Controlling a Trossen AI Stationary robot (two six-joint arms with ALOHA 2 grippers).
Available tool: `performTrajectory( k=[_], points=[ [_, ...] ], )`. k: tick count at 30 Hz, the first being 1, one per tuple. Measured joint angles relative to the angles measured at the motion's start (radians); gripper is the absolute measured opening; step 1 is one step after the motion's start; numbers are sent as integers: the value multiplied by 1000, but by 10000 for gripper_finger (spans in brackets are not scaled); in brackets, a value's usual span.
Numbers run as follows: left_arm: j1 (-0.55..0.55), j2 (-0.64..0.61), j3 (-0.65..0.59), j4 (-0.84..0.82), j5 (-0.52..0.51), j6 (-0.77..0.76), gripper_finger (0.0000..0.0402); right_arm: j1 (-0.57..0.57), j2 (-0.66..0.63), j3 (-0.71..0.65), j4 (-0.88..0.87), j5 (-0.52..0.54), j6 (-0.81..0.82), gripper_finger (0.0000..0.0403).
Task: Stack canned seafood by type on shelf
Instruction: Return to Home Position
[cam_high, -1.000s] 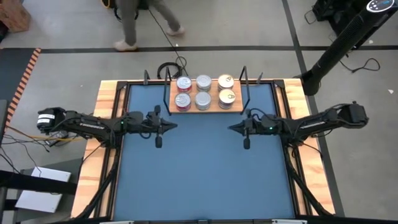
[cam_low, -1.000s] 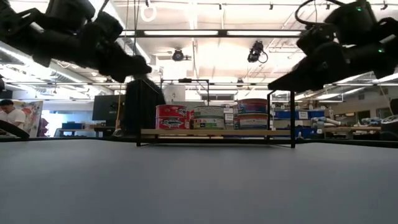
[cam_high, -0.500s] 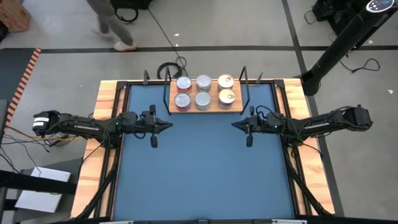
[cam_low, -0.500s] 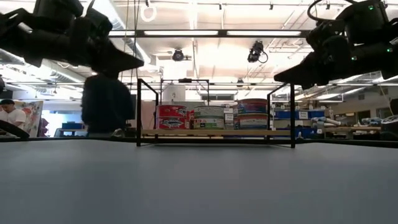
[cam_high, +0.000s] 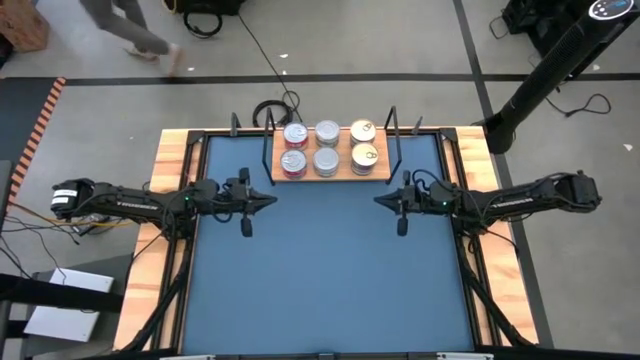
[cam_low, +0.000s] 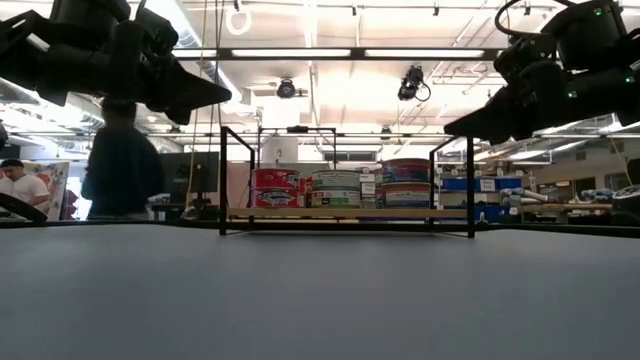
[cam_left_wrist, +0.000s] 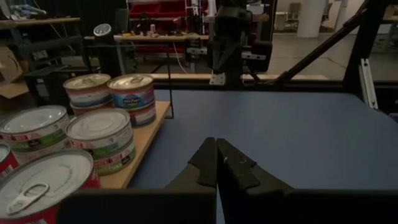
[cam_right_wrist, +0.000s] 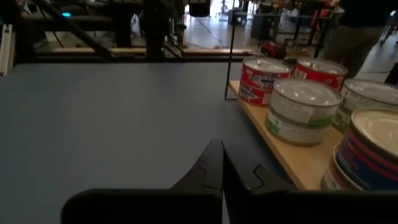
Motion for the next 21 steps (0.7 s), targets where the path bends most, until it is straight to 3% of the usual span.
performTrajectory(
  k=[14, 21],
  points=[
    [0, -140, 0, -158, -43, -2, 3, 0, -178, -107, -38, 0, 32, 5],
    [0, -242, 0, -242, -47, 0, 3, 0, -303, -109, -159, -37, 34, 5]
  ],
)
